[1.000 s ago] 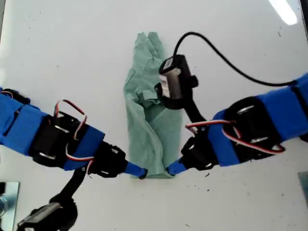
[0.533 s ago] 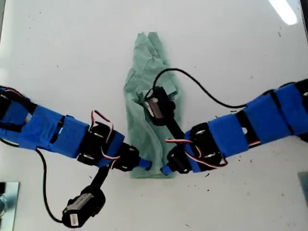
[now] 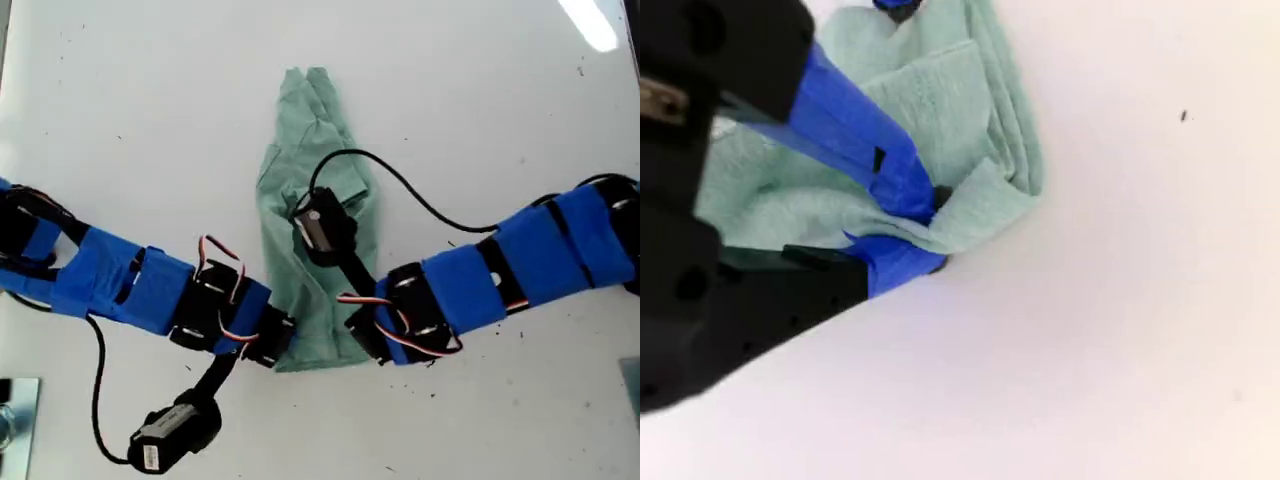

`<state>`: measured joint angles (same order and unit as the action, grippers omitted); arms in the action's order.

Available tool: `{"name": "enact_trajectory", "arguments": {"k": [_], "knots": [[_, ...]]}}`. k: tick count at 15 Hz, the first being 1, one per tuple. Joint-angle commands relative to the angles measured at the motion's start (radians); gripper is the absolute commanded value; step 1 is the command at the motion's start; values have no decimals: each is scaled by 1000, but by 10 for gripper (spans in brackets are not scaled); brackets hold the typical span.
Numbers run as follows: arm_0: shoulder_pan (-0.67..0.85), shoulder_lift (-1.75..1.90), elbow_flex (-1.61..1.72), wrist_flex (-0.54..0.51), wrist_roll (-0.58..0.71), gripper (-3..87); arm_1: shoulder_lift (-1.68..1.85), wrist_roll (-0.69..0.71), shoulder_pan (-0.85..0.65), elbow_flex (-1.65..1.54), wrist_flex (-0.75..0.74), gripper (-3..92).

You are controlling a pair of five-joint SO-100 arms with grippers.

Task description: Fold t shirt

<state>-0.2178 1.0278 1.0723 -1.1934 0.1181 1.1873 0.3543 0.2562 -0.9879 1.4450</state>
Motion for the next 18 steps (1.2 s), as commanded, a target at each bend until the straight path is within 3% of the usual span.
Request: {"name": "enact_trajectory", "arguments": {"k": [1, 3, 9, 11, 15, 18], "knots": [[-61, 15, -123, -3, 92, -3, 71, 94, 46, 123, 8, -4], [-84, 46, -163, 6, 114, -3, 140, 135, 84, 135, -17, -4], [-72, 3, -161, 6, 97, -3, 164, 91, 86, 77, -14, -5], [-69, 0, -161, 5, 97, -3, 239, 87, 61, 75, 5, 323], [-67, -15, -160, -2, 97, -3, 433, -14, 26, 80, 196, 306], [-64, -21, -158, -12, 94, -3, 394, -103, 41, 54, 153, 366]]}}
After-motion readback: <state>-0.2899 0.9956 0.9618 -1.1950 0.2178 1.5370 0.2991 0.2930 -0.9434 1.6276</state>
